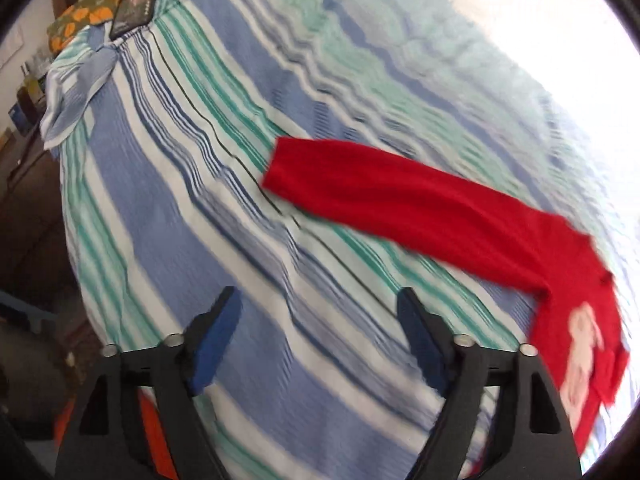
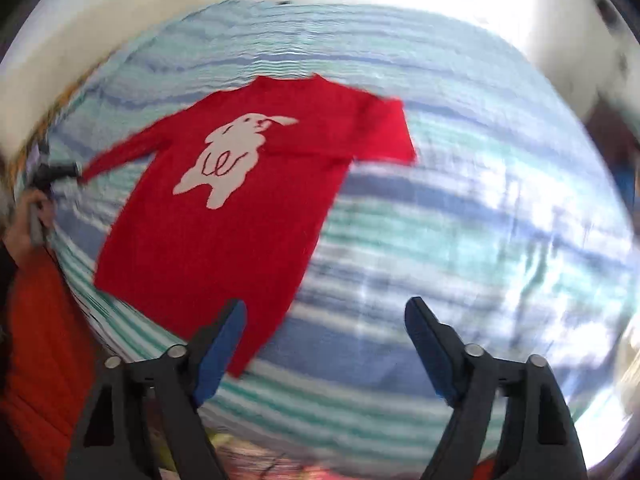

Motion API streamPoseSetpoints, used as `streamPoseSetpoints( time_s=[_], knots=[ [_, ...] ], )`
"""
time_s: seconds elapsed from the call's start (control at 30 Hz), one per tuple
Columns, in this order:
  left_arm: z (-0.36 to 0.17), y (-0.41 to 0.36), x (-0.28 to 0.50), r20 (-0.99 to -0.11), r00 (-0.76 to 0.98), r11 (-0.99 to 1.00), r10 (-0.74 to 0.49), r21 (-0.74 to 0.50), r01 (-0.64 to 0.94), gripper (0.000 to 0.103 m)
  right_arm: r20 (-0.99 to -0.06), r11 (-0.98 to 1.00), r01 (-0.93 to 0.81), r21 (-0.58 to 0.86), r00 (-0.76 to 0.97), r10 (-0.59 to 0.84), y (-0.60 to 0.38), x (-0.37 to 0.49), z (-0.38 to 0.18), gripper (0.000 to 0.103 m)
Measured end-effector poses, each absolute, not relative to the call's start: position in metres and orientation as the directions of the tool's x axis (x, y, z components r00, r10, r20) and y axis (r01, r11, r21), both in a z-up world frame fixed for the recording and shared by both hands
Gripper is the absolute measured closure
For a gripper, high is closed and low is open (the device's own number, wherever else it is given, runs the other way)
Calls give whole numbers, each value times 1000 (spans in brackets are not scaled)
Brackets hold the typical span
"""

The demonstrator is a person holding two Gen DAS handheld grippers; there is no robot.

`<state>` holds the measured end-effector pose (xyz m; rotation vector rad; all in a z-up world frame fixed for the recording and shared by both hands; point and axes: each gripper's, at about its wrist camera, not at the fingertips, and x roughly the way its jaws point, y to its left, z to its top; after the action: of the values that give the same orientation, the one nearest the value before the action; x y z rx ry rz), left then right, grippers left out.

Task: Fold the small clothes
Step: 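Grasp a sleeve cuff with the right gripper and pull it outward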

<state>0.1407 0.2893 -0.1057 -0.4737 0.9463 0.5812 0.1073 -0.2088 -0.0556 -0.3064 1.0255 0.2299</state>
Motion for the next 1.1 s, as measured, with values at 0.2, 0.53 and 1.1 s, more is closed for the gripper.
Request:
streamPoseSetpoints(
  time_s=[0.2,0.53,1.1],
  knots=[
    [-116,257,132,-844,459,796,278,-65,-601,18,-824,756,-558,-342,564,43,-149,200,-95,21],
    [-122,240,141,-824,446,828,349,48,-559,18,-833,749,-568,-340,552,40,-78,290,-188,41],
    [-140,231,143,-849,379,815,368,98,-571,18,-822,910,375,178,565,-72,-484,262,-144,95]
  ],
)
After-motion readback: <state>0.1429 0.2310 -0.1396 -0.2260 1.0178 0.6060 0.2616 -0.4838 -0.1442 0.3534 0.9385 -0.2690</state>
